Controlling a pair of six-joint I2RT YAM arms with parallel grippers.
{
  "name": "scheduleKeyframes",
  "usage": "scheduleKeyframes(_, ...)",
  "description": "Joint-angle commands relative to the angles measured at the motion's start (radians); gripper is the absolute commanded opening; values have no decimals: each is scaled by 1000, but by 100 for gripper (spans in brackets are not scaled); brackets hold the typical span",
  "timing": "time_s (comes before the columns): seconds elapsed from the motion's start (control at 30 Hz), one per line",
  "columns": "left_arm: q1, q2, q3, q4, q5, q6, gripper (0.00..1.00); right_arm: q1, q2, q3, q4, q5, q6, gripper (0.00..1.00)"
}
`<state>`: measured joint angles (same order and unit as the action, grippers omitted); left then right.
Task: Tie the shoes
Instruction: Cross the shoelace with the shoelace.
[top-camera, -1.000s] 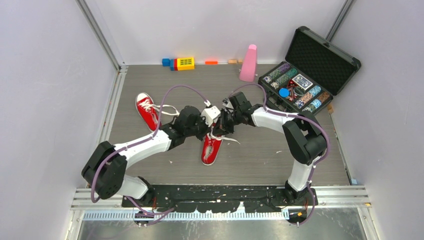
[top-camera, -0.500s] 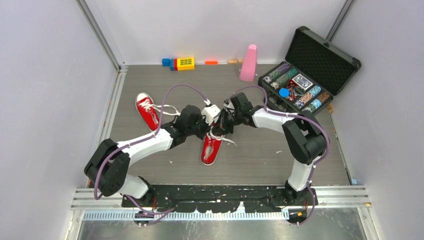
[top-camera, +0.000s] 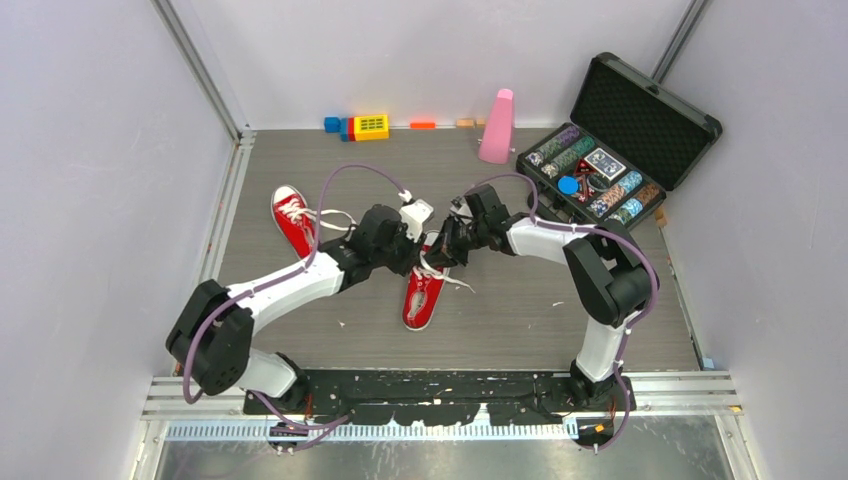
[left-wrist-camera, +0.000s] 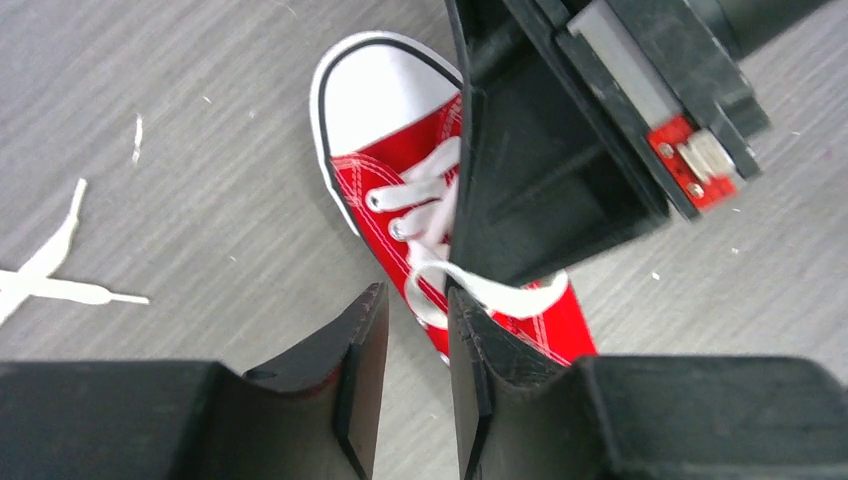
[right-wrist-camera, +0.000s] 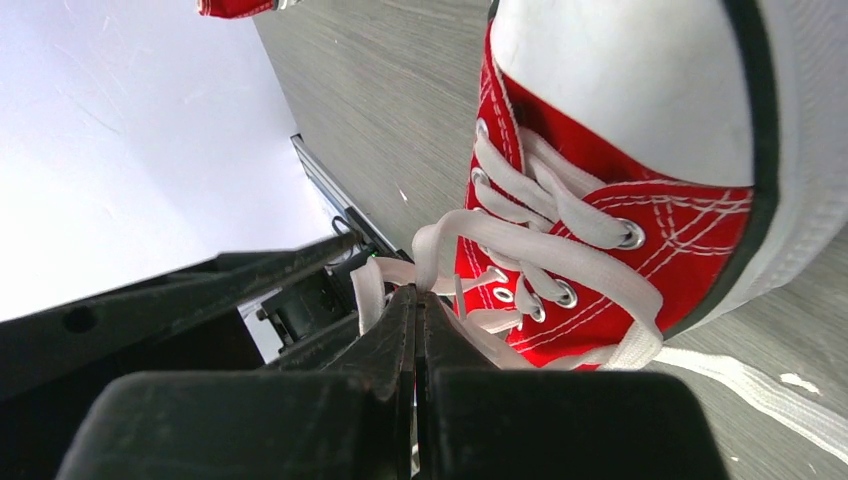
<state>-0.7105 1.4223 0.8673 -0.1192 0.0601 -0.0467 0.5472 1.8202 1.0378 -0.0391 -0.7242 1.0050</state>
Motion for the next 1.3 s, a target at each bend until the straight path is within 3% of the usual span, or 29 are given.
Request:
scheduleKeyframes(0.0, -14, -67, 40, -94, 50, -120, 31, -10, -5, 8, 68, -7, 6, 0)
scheduleKeyframes(0.27, -14, -115, 65, -240, -11, -290, 31, -10, -7, 8, 66, -8, 6, 0)
scheduleKeyframes(0.47, -14, -130, 4, -163, 88, -457, 14, -10, -13, 11, 48, -2, -2, 0)
scheduleKeyframes(0.6, -14, -109, -46, -83, 110, -545, 10, -10, -11, 11, 45, 7, 0, 0)
scheduleKeyframes(0.9, -14, -82, -96, 63, 113, -495, 18, -10, -25, 16, 45, 15, 3, 0)
scheduleKeyframes(1.07, -14, -44, -55, 22, 94, -428, 19, -10, -27, 16, 18, 20, 6, 0)
scheduleKeyframes(1.27, -14, 15, -57, 82, 99, -469, 25, -10, -30, 20, 18, 23, 16, 0)
